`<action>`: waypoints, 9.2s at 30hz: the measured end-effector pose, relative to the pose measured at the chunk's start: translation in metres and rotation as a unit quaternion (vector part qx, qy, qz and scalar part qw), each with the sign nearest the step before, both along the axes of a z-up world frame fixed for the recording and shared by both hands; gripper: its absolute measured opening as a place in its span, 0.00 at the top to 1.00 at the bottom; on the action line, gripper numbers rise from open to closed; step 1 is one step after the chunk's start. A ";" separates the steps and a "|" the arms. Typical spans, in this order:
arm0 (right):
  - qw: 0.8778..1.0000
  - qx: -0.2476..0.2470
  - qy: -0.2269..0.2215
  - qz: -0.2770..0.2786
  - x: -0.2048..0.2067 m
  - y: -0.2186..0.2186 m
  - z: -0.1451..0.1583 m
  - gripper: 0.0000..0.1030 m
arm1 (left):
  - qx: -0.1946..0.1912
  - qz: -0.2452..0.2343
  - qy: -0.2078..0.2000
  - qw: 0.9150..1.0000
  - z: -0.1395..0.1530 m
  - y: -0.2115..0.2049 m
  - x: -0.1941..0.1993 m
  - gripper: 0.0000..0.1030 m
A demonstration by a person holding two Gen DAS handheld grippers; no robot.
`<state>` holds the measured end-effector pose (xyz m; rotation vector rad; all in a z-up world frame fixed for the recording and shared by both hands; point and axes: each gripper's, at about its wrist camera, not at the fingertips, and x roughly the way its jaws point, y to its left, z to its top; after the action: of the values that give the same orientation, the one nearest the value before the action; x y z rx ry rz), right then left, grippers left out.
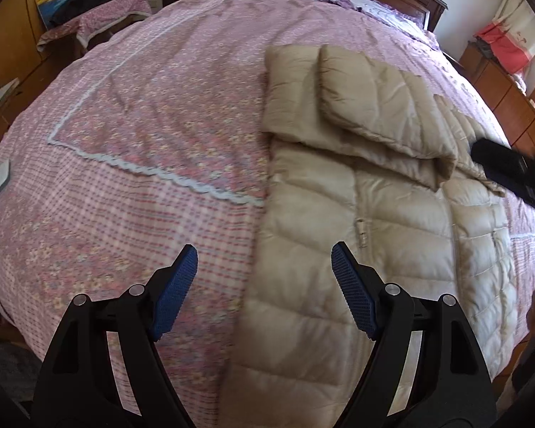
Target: Fold large clothes
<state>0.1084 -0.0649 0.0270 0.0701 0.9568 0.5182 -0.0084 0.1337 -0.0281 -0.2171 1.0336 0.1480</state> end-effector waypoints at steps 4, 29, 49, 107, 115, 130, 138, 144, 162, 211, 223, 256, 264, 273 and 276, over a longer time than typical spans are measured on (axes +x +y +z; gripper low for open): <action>1.000 -0.004 0.005 0.015 0.017 0.040 -0.005 0.13 | 0.004 0.017 0.002 1.000 -0.002 0.010 -0.005 0.25; 0.998 -0.065 0.011 0.010 0.062 0.086 -0.050 0.82 | -0.018 0.019 -0.005 1.000 -0.007 0.007 -0.008 0.25; 0.996 0.016 -0.073 -0.045 0.049 -0.081 0.047 0.84 | 0.006 -0.069 -0.058 0.996 0.034 -0.042 0.072 0.25; 0.980 -0.049 -0.006 -0.192 -0.003 -0.236 -0.048 0.28 | 0.020 -0.062 -0.023 0.998 0.014 -0.028 0.065 0.23; 0.985 -0.046 0.022 -0.166 -0.056 -0.227 -0.058 0.25 | 0.002 -0.069 -0.004 0.998 0.006 -0.024 0.005 0.23; 0.986 -0.046 0.048 -0.152 -0.112 -0.215 -0.071 0.22 | -0.014 -0.072 0.022 0.997 -0.019 -0.036 -0.046 0.23; 0.986 -0.051 0.055 -0.150 -0.123 -0.216 -0.080 0.20 | -0.007 -0.068 0.031 0.997 -0.025 -0.030 -0.058 0.21; 0.986 -0.052 0.060 -0.144 -0.131 -0.219 -0.082 0.19 | -0.054 -0.066 0.044 0.995 -0.034 -0.025 -0.068 0.21; 0.994 -0.002 0.042 -0.105 -0.157 -0.222 -0.070 0.81 | -0.113 -0.144 0.031 0.983 -0.019 -0.048 -0.096 0.84; 0.984 -0.019 -0.080 -0.159 0.021 -0.219 0.038 0.89 | -0.046 -0.097 -0.062 0.992 0.095 -0.037 0.101 0.87; 0.979 -0.093 -0.067 -0.169 0.072 -0.196 -0.014 0.88 | -0.010 -0.090 -0.043 0.995 0.036 -0.044 0.149 0.85; 0.988 0.002 -0.064 -0.137 0.050 -0.206 0.017 0.26 | -0.047 -0.121 -0.101 0.986 0.091 -0.027 0.100 0.18; 0.985 -0.036 -0.126 -0.112 0.016 -0.211 0.044 0.20 | -0.015 -0.106 -0.112 0.988 0.102 -0.007 0.071 0.18; 0.986 -0.053 -0.093 -0.124 -0.010 -0.245 0.016 0.17 | 0.040 -0.128 -0.074 0.988 0.075 0.005 0.034 0.18; 0.987 -0.061 -0.066 -0.136 -0.013 -0.252 -0.009 0.17 | 0.051 -0.155 -0.061 0.985 0.060 0.000 0.028 0.18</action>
<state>0.0958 -0.3168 0.0185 0.0550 0.8320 0.2082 0.0198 0.1337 0.0316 0.0294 0.9229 -0.0935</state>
